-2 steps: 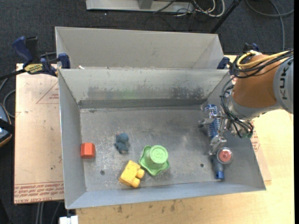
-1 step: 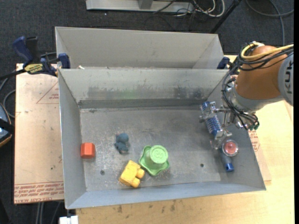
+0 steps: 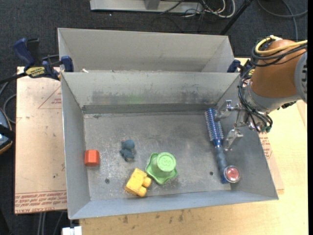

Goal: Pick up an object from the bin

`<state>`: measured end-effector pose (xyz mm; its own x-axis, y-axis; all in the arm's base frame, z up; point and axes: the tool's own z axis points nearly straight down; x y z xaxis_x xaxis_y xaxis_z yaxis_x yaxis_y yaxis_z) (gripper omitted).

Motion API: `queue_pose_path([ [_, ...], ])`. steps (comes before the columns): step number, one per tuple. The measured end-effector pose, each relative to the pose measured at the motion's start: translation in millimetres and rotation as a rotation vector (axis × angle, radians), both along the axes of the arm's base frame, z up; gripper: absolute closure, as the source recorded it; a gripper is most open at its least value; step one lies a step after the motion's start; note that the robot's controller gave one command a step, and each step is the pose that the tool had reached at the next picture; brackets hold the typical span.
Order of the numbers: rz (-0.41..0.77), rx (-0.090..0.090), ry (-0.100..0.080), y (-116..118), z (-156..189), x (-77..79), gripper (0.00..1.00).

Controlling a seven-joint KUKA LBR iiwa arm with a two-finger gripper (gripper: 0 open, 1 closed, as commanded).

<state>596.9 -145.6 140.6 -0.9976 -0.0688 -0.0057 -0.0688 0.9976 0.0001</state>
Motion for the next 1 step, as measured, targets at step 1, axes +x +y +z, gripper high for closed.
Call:
queue_pose_path([
  [1,-0.060,-0.002,-0.017,-5.0,-30.2,13.5,0.00],
])
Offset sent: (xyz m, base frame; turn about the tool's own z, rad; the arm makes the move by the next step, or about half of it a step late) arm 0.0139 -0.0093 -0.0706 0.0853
